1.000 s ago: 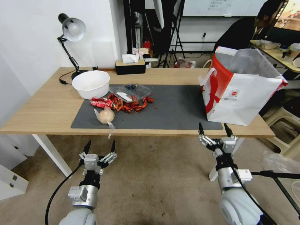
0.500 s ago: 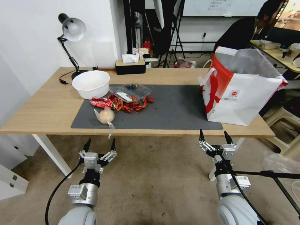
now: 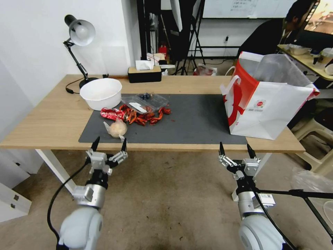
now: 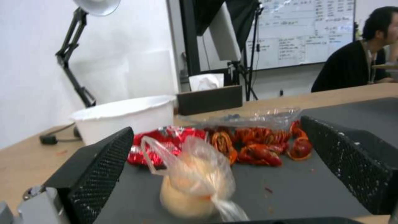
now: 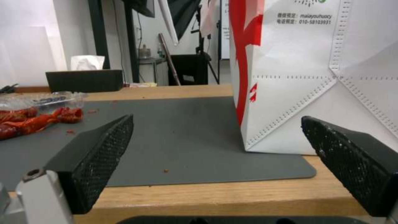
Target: Pick up the trash from the table and place it into the takeout bag.
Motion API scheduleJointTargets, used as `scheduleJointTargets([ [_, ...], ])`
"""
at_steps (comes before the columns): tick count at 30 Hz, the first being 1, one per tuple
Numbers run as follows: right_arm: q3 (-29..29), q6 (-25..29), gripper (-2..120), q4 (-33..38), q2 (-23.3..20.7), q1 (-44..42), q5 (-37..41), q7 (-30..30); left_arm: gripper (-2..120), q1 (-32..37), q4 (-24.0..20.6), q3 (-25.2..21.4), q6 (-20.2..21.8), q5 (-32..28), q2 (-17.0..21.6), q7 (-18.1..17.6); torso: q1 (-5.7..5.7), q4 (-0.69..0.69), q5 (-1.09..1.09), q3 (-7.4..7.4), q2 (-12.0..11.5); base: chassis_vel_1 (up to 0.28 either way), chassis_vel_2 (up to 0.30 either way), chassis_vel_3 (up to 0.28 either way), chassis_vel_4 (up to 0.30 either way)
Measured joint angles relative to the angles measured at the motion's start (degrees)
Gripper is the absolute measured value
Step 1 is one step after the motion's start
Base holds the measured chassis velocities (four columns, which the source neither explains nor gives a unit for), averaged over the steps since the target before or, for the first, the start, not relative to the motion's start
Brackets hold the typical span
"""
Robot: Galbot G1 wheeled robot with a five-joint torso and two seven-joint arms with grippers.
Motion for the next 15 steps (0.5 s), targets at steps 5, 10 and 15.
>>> scheduleJointTargets([
  [5,-0.02,-0.13,100,-0.02,0.21,0.02,-0.46,0.09,100,-3.70,2.37,1.30,-0.32,-2.82,4.05,0.32,0.00,0.00,0.00,0.00,0.00,0.000,0.000,0.000,0.000],
  [10,-0.46,-0.34,100,-0.18,0.86,0.30,-1.47,0.15,100,-9.41,8.63,4.41,-3.24,-7.77,11.21,4.87,0.00,0.00,0.00,0.00,0.00,0.000,0.000,0.000,0.000],
  [15,-0.62,-0.57,100,-0.22,1.04,0.64,-1.83,0.26,100,-12.60,12.77,7.40,-4.36,-10.73,16.64,7.78,0.00,0.00,0.00,0.00,0.00,0.000,0.000,0.000,0.000],
])
